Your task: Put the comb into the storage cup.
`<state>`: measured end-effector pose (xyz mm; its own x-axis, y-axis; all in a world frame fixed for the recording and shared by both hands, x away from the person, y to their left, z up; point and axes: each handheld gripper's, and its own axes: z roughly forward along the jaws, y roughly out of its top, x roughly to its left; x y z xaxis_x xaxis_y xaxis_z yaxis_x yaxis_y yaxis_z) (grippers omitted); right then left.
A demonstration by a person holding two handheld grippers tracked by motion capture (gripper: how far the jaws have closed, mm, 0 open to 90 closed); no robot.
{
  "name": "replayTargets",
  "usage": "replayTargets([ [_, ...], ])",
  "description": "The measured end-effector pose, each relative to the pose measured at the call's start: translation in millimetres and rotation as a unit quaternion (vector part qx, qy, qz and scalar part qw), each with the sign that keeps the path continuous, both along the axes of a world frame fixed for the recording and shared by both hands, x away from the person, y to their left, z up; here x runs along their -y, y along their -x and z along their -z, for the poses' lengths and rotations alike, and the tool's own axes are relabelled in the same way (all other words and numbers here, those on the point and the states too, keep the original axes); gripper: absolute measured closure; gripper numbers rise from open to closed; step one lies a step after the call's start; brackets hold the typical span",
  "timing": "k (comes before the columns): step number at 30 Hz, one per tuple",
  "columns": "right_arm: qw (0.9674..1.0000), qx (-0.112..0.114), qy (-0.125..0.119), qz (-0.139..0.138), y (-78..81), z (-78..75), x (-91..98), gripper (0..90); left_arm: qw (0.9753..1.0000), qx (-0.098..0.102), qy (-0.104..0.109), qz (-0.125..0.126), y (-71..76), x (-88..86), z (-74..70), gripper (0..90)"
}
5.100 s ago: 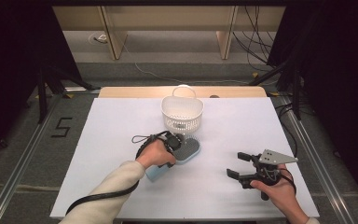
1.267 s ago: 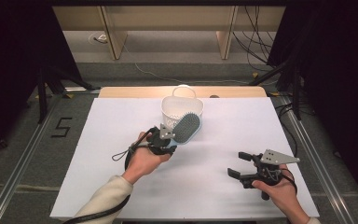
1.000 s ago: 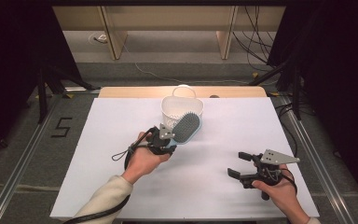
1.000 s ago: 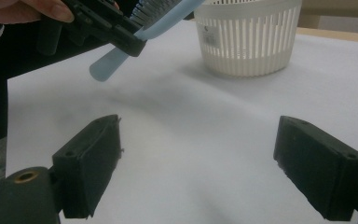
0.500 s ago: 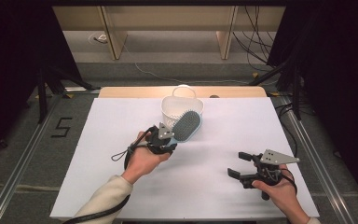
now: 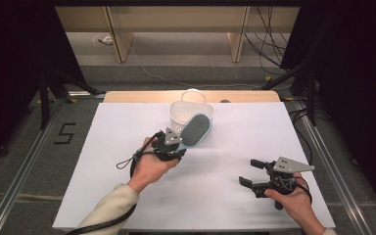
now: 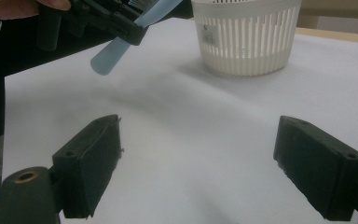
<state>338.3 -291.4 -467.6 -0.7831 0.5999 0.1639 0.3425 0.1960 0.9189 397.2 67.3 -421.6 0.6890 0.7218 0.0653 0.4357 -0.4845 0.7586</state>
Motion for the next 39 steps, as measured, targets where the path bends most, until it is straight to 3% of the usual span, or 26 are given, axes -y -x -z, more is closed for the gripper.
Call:
replayTargets([
  [39, 1.0, 0.002, 0.004, 0.003, -0.2, 0.5, -0.3, 15.6, 0.9989, 0.033, 0.028, -0.017, -2.2, -7.1, -4.7, 69.5],
])
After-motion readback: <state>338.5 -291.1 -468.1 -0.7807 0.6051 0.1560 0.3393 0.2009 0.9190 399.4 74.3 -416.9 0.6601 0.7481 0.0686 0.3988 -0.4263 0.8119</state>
